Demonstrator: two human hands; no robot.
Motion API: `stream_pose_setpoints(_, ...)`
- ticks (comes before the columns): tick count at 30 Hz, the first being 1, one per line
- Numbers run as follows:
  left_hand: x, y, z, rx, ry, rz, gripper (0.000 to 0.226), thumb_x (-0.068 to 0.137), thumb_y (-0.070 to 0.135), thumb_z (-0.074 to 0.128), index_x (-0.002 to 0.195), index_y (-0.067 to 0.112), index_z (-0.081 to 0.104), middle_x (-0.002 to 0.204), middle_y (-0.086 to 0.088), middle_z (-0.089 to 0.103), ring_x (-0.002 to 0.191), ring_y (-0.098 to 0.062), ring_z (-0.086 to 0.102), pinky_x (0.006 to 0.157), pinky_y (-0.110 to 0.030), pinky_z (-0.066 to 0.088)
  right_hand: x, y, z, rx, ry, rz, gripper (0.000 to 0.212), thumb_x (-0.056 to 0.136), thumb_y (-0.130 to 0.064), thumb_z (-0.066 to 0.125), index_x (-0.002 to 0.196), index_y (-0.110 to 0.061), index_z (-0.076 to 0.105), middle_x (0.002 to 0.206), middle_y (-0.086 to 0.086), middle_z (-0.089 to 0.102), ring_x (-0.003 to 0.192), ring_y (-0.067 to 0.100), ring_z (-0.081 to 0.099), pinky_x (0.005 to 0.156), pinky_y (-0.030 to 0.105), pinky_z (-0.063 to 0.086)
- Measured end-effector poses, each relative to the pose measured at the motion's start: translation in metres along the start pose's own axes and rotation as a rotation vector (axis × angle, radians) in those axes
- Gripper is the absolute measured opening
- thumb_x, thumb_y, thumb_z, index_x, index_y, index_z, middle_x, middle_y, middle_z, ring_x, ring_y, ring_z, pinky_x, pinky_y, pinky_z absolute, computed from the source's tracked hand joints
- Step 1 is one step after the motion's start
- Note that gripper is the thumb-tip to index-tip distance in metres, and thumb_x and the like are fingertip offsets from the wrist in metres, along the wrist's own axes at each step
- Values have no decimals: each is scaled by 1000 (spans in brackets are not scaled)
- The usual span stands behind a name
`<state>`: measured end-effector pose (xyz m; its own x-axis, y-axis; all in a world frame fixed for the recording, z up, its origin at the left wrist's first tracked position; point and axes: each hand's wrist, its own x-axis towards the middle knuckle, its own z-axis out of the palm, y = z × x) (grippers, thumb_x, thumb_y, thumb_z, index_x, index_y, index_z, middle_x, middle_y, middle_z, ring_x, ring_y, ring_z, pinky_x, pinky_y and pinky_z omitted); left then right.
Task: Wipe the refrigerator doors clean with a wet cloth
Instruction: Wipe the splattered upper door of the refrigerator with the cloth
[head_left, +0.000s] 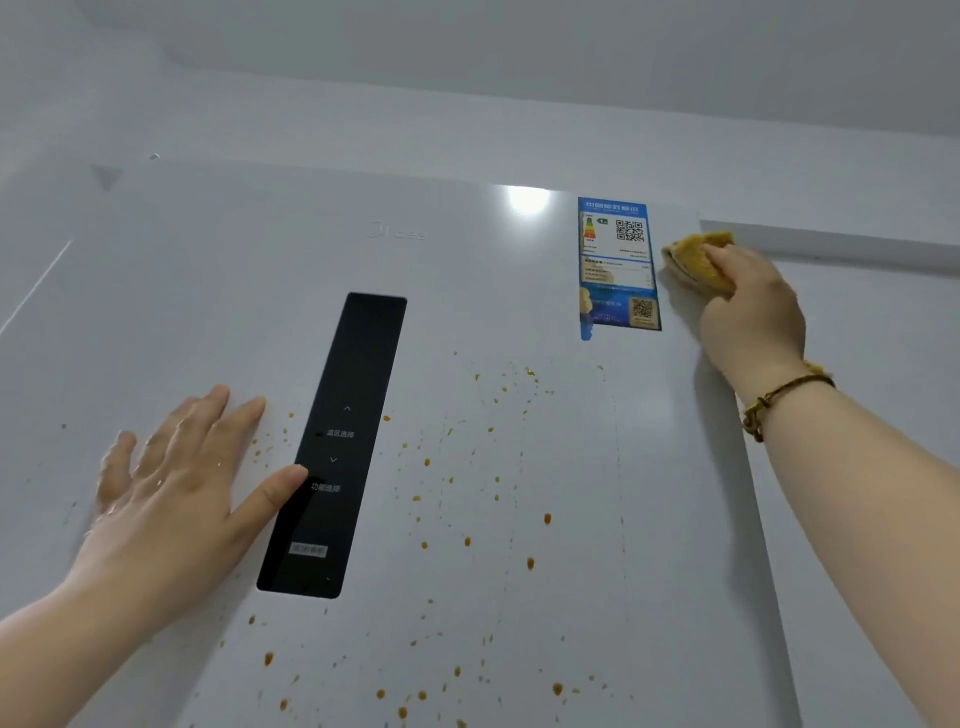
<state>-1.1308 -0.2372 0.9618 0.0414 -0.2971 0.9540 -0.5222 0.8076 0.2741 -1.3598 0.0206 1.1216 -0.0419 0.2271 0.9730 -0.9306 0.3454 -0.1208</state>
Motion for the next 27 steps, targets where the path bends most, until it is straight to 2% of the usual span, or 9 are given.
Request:
stream_pose_setpoints(5,-1,1,-1,-11,-20,-17,117,52,91,-3,142,22,30,153,-3,20,142,-20,10,112,-43,0,-50,-9,9,-87,-30,-399,51,75,-6,33,117,-8,62,128,14,56,111,40,53,97,43,41)
stream_pose_setpoints(9,-2,7,-6,1,-46,-23,106,55,79,5,143,23,24,154,-1,15,142,-18,6,113,-41,-4,-81,-7,6,-99,-78,-758,46,74,-7,33,101,-6,70,109,15,67,95,35,64,82,36,52)
stream_pose_setpoints(11,-3,7,-7,1,-48,-18,106,55,78,5,143,23,24,154,-1,15,142,-18,5,113,-41,-4,-68,-4,2,-119,-77,-732,47,75,-7,32,104,-5,68,112,17,65,98,34,61,86,35,46)
stream_pose_setpoints(14,-5,7,-10,-4,-60,-15,105,55,78,5,144,24,24,155,0,14,142,-17,4,113,-40,-5,-53,-12,0,-91,-56,-322,46,82,-2,37,122,-11,58,135,10,51,116,37,47,98,39,35)
stream_pose_setpoints(16,-6,8,-12,-17,-66,-19,105,55,78,5,144,25,23,155,1,12,143,-15,3,113,-39,-6,-63,-26,6,-93,-19,-190,49,82,0,38,125,-12,55,138,8,47,120,36,43,100,39,33)
stream_pose_setpoints(20,-5,7,-15,-7,-97,-17,106,53,78,1,145,29,16,156,4,6,143,-12,-3,113,-36,-8,-119,-43,19,-68,29,-612,48,69,-6,35,103,-8,70,111,15,67,92,37,65,85,35,45)
stream_pose_setpoints(23,-5,5,-18,-3,-131,-4,106,52,78,-1,145,31,12,156,7,2,142,-9,-5,113,-35,-8,-125,-38,14,-93,-130,-848,45,72,-9,38,104,-12,70,111,11,67,93,34,66,73,43,56)
stream_pose_setpoints(25,-5,3,-20,4,-142,10,105,52,78,-1,145,32,11,156,7,1,142,-9,-6,113,-36,-8,-101,-30,9,-166,-103,-858,48,70,-11,36,104,-10,69,111,14,67,90,37,66,72,49,54)
stream_pose_setpoints(27,-6,3,-21,2,-153,20,102,55,78,2,145,31,11,156,7,0,142,-9,-6,113,-36,-9,-77,-27,2,-174,-88,-578,51,70,-12,35,111,-7,66,120,17,61,98,42,61,83,50,49)
